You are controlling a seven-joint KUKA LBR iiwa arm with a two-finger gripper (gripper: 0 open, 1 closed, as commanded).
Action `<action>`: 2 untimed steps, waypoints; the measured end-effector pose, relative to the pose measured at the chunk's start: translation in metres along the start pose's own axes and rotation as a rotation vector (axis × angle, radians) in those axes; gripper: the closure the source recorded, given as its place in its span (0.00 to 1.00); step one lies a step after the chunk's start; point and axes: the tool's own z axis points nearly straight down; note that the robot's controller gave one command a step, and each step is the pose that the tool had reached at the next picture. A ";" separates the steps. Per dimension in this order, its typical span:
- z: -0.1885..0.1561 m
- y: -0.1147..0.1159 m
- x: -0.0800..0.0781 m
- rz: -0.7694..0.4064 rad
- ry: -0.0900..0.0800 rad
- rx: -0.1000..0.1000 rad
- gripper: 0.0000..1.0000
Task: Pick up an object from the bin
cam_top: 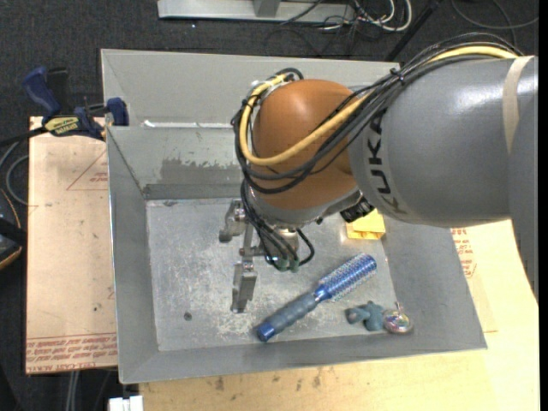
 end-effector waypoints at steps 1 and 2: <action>0.078 -0.076 0.003 -0.191 -0.003 0.002 0.00; 0.140 -0.148 0.029 0.197 -0.023 -0.008 0.00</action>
Offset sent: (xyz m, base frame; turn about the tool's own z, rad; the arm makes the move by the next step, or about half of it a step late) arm -0.0025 -0.0735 -0.0760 -0.1954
